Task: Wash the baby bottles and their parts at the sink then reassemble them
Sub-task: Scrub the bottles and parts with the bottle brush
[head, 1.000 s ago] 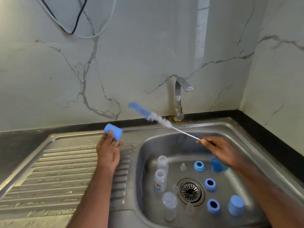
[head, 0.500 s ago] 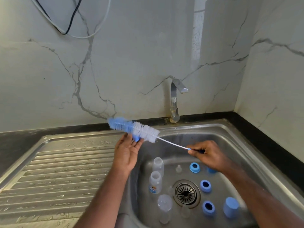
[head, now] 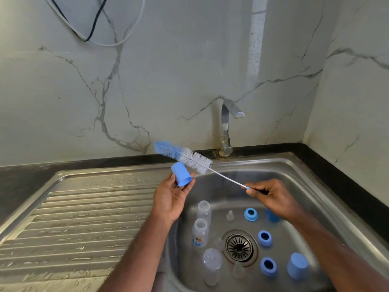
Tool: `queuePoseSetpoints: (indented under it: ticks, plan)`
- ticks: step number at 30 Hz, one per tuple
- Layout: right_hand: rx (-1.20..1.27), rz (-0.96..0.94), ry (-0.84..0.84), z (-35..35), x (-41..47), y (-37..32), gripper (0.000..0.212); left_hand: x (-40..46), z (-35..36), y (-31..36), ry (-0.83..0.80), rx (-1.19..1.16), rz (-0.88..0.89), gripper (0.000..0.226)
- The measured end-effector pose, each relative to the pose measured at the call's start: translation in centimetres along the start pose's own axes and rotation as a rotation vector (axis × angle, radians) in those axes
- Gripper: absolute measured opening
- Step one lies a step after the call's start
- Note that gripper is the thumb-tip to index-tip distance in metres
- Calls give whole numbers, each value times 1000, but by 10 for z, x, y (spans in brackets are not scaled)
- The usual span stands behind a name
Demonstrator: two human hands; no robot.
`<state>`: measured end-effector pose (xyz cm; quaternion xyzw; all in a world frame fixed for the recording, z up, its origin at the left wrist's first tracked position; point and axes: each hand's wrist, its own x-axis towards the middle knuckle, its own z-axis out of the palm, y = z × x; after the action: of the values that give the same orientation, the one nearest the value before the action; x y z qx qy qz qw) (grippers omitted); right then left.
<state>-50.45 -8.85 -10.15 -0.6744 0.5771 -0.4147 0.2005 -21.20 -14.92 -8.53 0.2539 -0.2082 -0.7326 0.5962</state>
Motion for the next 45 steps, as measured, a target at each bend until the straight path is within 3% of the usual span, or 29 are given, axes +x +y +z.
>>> queuePoseSetpoints:
  ticks: [2,10,15,17,19,21,23,24,26,28,30,33,36,39,42,45]
  plan:
    - [20,-10,-27,7,0,-5,21,0,2,-2,27,-10,-19,29]
    - [47,-10,-106,22,4,-19,17,3,0,-4,-134,72,57,48]
    - [104,46,-260,1,-2,-18,18,5,-7,-3,-67,206,37,23]
    - [93,27,-155,14,0,-21,18,3,0,-12,-98,210,1,32]
    - [81,-1,-97,28,3,-22,17,1,5,-19,-129,190,-1,59]
    - [76,-20,-112,26,5,-24,15,3,4,-16,-144,141,23,87]
    - [102,14,-198,11,3,-23,16,7,-2,-7,-144,69,52,98]
    - [122,36,-244,3,1,-22,17,8,-5,-2,-140,42,61,95]
    - [94,63,-279,1,-3,-20,18,9,-10,2,-124,22,51,67]
    - [62,40,-210,14,-3,-24,17,5,-7,-3,-115,71,-21,44]
    - [30,18,-115,30,1,-28,17,-2,3,-12,-98,116,-78,44]
    - [30,5,-84,30,6,-31,17,-3,9,-14,-107,114,-38,68]
    - [111,55,-243,3,-1,-27,18,6,-3,-7,-154,119,37,104]
    - [135,106,-287,-1,-6,-24,18,9,-7,-8,-176,208,5,117]
    - [119,56,-170,22,-3,-30,20,1,6,-18,-245,268,-85,98]
    - [243,90,-150,31,2,-33,21,2,7,-20,-222,167,-55,71]
